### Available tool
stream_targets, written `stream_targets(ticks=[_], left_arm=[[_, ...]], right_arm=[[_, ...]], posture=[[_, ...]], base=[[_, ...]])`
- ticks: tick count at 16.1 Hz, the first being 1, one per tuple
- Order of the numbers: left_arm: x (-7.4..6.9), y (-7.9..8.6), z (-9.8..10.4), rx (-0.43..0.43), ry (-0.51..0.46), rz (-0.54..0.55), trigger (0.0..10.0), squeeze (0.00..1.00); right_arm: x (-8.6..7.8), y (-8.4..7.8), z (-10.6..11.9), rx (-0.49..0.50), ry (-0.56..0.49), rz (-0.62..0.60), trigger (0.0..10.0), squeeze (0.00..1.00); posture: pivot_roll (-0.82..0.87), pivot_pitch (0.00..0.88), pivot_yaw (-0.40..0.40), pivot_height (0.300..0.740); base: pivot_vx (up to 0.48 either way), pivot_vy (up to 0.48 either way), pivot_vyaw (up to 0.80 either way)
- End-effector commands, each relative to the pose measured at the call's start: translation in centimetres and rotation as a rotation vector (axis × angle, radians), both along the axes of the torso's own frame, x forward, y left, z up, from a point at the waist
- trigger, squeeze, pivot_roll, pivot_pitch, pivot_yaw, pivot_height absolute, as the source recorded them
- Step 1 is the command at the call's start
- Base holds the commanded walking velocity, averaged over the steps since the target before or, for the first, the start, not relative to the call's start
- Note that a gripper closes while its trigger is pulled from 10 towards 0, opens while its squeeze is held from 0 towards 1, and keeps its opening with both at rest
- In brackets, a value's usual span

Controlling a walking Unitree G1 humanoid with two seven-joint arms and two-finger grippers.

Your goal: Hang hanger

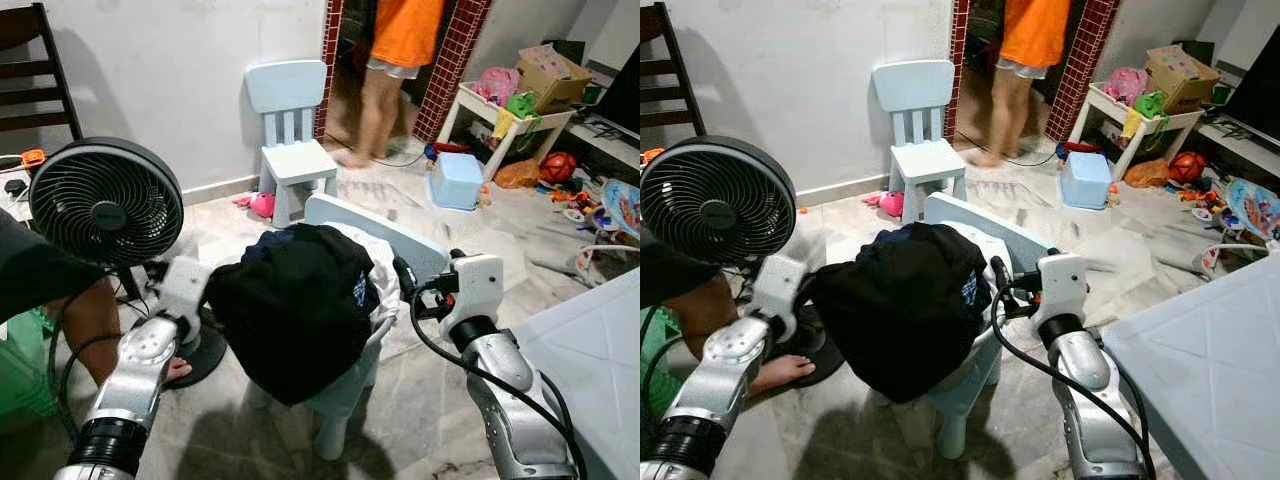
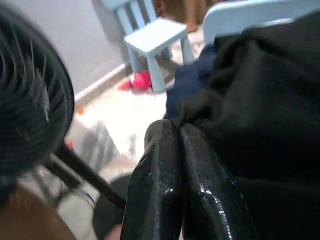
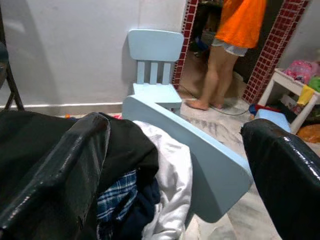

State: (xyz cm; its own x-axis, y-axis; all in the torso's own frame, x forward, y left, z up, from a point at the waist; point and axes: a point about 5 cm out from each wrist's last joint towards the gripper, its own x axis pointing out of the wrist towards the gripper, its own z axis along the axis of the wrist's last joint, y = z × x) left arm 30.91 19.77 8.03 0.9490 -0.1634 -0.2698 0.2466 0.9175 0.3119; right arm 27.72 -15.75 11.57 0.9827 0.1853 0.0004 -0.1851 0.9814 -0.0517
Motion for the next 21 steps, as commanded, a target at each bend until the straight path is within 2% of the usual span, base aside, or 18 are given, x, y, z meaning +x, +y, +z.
stream_targets(ticks=[1, 3, 4, 7, 8, 9, 10, 11, 12, 13, 14, 16, 18, 20, 21], left_arm=[[0.6, 0.0, 1.5, 0.041, -0.059, 0.014, 0.0, 0.0], [1.0, 0.0, 2.4, 0.128, -0.122, 0.001, 0.0, 0.0], [1.1, -0.5, 2.3, 0.135, -0.119, -0.034, 0.0, 0.0], [0.0, -5.6, 1.4, 0.142, -0.056, -0.365, 0.0, 0.0], [-0.3, -6.3, 1.2, 0.151, -0.038, -0.428, 0.0, 0.0], [-1.3, -7.4, 0.4, 0.144, 0.039, -0.547, 0.0, 0.0], [-1.8, -7.7, -0.1, 0.148, 0.088, -0.593, 0.0, 0.0], [-2.0, -7.8, -0.4, 0.154, 0.113, -0.621, 0.0, 0.0], [-3.1, -7.7, -1.3, 0.19, 0.189, -0.707, 0.0, 0.0], [-3.6, -7.4, -1.8, 0.202, 0.228, -0.726, 0.0, 0.0], [-3.8, -7.2, -2.0, 0.209, 0.239, -0.728, 0.0, 0.0], [-3.0, -6.1, -1.6, 0.181, 0.178, -0.572, 0.0, 0.0], [-2.0, -4.7, -0.9, 0.11, 0.109, -0.397, 0.0, 0.0], [-0.9, -1.7, 0.2, 0.043, 0.034, -0.152, 0.0, 0.0], [-0.6, -1.4, 0.4, 0.056, 0.029, -0.142, 0.0, 0.0]], right_arm=[[0.1, -0.7, 0.0, -0.007, -0.01, -0.033, 10.0, 0.0], [0.1, -0.7, -0.1, -0.008, -0.013, -0.037, 10.0, 0.0], [0.1, -0.7, -0.1, -0.008, -0.013, -0.036, 10.0, 0.0], [0.1, -0.5, -0.2, -0.009, -0.014, -0.032, 10.0, 0.0], [0.2, -0.5, -0.2, -0.009, -0.014, -0.033, 10.0, 0.0], [0.2, -0.5, -0.2, -0.01, -0.013, -0.032, 10.0, 0.0], [0.2, -0.5, -0.2, -0.01, -0.013, -0.031, 10.0, 0.0], [0.2, -0.5, -0.2, -0.011, -0.012, -0.029, 10.0, 0.0], [0.2, -0.5, -0.3, -0.014, -0.01, -0.028, 10.0, 0.0], [0.2, -0.5, -0.4, -0.016, -0.007, -0.029, 10.0, 0.0], [0.2, -0.5, -0.4, -0.017, -0.005, -0.03, 10.0, 0.0], [0.1, -0.4, -0.5, -0.017, -0.002, -0.028, 10.0, 0.0], [0.2, -0.4, -0.6, -0.017, 0.0, -0.028, 10.0, 0.0], [0.2, -0.4, -0.6, -0.014, 0.002, -0.027, 10.0, 0.0], [0.2, -0.4, -0.6, -0.015, 0.003, -0.024, 10.0, 0.0]], posture=[[-0.06, 0.0, -0.063, 0.74], [-0.07, 0.0, -0.06, 0.74], [-0.07, 0.0, -0.06, 0.74], [-0.08, 0.0, -0.064, 0.74], [-0.08, 0.0, -0.065, 0.74], [-0.08, 0.0, -0.069, 0.74], [-0.08, 0.0, -0.071, 0.74], [-0.08, 0.0, -0.072, 0.74], [-0.08, 0.0, -0.072, 0.74], [-0.08, 0.0, -0.07, 0.74], [-0.08, 0.0, -0.069, 0.74], [-0.07, 0.0, -0.068, 0.74], [-0.07, 0.0, -0.068, 0.74], [-0.07, 0.0, -0.068, 0.74], [-0.06, 0.0, -0.08, 0.74]], base=[[0.0, 0.0, 0.0], [0.0, 0.0, 0.0], [0.0, 0.0, 0.0], [0.0, 0.0, 0.0], [0.0, 0.0, 0.0], [0.0, 0.0, 0.0], [0.0, 0.0, 0.0], [0.0, 0.0, 0.0], [0.0, 0.0, 0.0], [0.0, 0.0, 0.0], [0.0, 0.0, 0.0], [0.0, 0.0, 0.0], [0.0, 0.0, 0.0], [0.0, 0.0, 0.0], [0.0, 0.0, 0.0]])
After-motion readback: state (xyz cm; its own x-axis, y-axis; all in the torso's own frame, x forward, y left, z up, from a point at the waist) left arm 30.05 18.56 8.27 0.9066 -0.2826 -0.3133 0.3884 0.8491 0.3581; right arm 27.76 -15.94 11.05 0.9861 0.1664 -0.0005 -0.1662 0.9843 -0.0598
